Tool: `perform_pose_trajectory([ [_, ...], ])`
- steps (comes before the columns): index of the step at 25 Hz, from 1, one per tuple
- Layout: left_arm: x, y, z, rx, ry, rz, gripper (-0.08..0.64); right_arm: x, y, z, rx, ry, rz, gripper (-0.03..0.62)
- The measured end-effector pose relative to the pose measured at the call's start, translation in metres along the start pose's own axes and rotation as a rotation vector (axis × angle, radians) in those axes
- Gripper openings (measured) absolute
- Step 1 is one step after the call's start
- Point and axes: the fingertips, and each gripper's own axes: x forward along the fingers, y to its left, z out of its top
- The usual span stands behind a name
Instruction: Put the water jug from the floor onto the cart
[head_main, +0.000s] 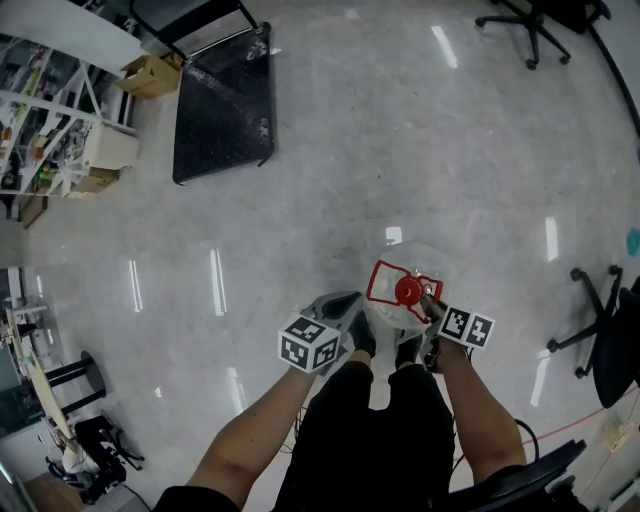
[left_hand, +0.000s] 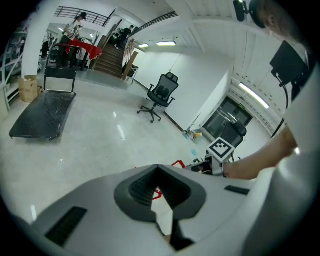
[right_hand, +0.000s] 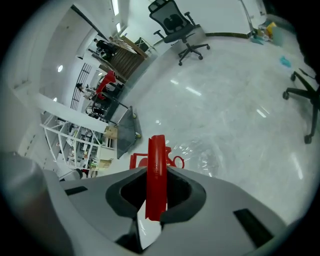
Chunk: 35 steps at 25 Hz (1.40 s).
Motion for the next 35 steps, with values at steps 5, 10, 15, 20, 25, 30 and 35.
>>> perform_pose_trajectory([
  [5,-0.043,-0.012,0.042,-0.009,-0.113,0.016,-0.011,-0.048,0.049,0.025,-0.040,-0.007,0.053,0.063],
  [10,-0.108,-0.011,0.109,-0.021,-0.243,0.045,-0.011,-0.110,0.121,0.064,-0.069,-0.085,0.102,0.063],
  [15,-0.176,0.000,0.177,0.067,-0.374,0.037,-0.011,-0.146,0.208,0.102,-0.152,-0.149,0.134,0.061],
  [20,-0.213,0.017,0.227,0.128,-0.443,0.035,-0.011,-0.145,0.287,0.146,-0.206,-0.197,0.209,0.061],
  [25,-0.217,0.032,0.270,0.094,-0.476,0.025,-0.011,-0.123,0.343,0.187,-0.230,-0.188,0.267,0.060],
  [30,-0.202,0.068,0.319,0.108,-0.485,0.084,-0.011,-0.085,0.385,0.234,-0.266,-0.138,0.313,0.060],
  [35,-0.197,0.117,0.373,0.030,-0.507,0.169,-0.011,-0.045,0.438,0.275,-0.323,-0.056,0.372,0.060],
])
